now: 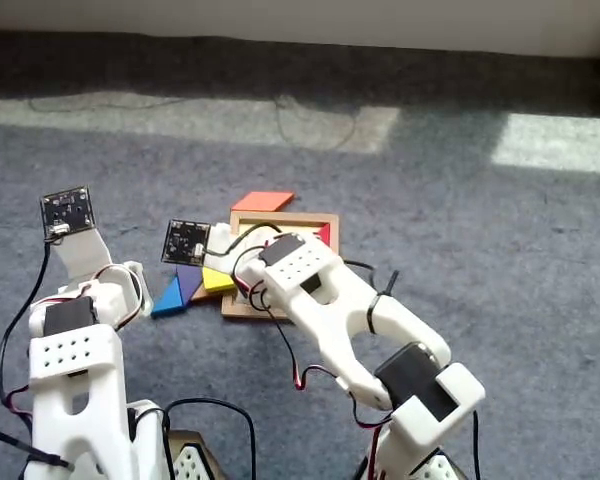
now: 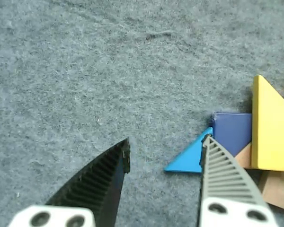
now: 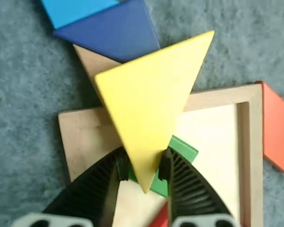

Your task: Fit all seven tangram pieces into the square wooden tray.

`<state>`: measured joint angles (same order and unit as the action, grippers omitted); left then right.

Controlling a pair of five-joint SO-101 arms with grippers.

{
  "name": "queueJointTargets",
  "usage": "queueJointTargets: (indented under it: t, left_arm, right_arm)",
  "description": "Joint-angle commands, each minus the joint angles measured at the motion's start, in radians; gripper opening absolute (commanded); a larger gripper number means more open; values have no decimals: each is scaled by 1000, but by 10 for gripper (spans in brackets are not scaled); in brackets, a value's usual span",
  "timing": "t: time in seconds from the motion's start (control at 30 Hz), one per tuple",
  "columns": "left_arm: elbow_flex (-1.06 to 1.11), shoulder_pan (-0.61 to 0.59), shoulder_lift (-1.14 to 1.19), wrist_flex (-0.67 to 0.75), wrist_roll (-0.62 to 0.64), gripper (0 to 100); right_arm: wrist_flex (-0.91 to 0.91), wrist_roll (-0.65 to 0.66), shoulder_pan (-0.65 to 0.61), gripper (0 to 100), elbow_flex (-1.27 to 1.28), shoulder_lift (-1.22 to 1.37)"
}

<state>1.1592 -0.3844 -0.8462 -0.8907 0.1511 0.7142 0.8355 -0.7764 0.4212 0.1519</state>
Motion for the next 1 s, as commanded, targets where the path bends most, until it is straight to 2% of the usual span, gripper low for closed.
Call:
queueJointTargets:
  t: [0.0,0.2,0.77,0.97]
  left_arm:
    - [-47,-8,-24,15,6,248]
    - [-47,-8,-24,15,6,248]
    - [-44,-8,-24,35,6,248]
    - [-44,-8,-24,35,6,248]
  right_arm:
    - [36,9,18,45,-18,-31]
    - [127,5,18,5,-13,-143]
    - [125,5,56,5,-15,-116]
    - [124,5,58,5,-28,27]
